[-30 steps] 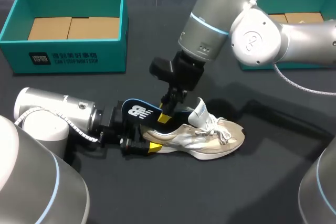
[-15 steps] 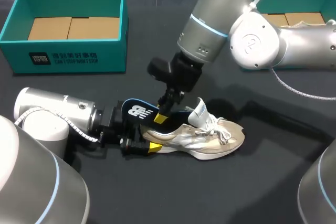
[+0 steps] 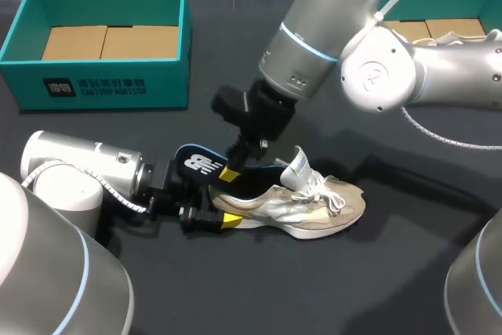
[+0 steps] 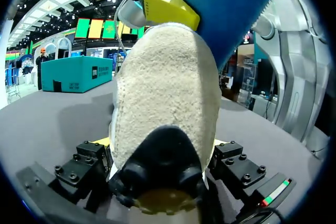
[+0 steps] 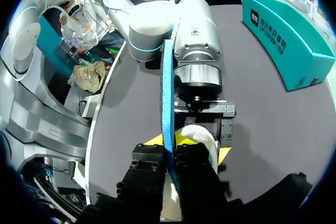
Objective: Take the shoe out of the shoebox, open the shoe tongue, remove and reinsert the insole, then place the shoe into the shoebox
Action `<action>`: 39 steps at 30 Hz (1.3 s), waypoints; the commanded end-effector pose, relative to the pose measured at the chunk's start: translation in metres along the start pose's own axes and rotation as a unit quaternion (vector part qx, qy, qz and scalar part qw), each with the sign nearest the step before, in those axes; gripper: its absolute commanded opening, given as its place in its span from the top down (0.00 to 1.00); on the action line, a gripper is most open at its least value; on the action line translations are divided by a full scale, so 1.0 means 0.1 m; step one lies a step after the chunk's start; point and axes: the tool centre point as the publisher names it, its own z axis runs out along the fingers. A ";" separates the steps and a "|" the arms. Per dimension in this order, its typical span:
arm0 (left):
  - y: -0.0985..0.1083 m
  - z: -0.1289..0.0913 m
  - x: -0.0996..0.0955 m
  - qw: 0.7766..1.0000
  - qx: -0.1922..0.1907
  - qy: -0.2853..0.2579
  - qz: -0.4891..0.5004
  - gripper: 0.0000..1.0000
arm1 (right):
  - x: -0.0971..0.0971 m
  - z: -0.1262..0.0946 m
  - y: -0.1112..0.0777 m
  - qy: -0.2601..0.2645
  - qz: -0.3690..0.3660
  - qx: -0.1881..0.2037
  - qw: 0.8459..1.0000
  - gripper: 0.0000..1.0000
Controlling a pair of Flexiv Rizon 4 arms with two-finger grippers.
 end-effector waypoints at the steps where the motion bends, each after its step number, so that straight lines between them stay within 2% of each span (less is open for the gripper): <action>1: 0.05 0.02 0.00 1.000 0.000 -0.001 0.000 1.00 | 0.06 -0.04 0.05 -0.009 -0.009 0.006 1.000 1.00; 12: 0.05 0.02 0.00 1.000 0.000 -0.001 0.000 1.00 | 0.06 -0.04 0.05 -0.009 -0.009 0.006 1.000 1.00; 14: 0.05 0.02 0.00 1.000 0.000 -0.001 0.000 1.00 | 0.05 -0.03 0.20 -0.008 -0.034 -0.015 0.999 1.00; 19: 0.05 0.02 0.00 1.000 0.000 -0.001 0.000 1.00 | 0.07 -0.28 0.48 -0.023 -0.069 -0.048 0.996 1.00; 22: 0.05 0.02 0.00 1.000 0.000 -0.001 0.000 1.00 | 0.10 -0.55 0.55 -0.016 -0.041 -0.125 0.991 1.00; 36: 0.05 0.02 0.00 1.000 0.000 -0.001 0.000 1.00 | 0.10 -0.55 0.55 -0.016 -0.041 -0.125 0.991 1.00; 39: 0.05 0.02 0.00 1.000 0.000 -0.001 0.000 1.00 | 0.12 -0.80 0.71 -0.044 -0.040 -0.146 0.988 1.00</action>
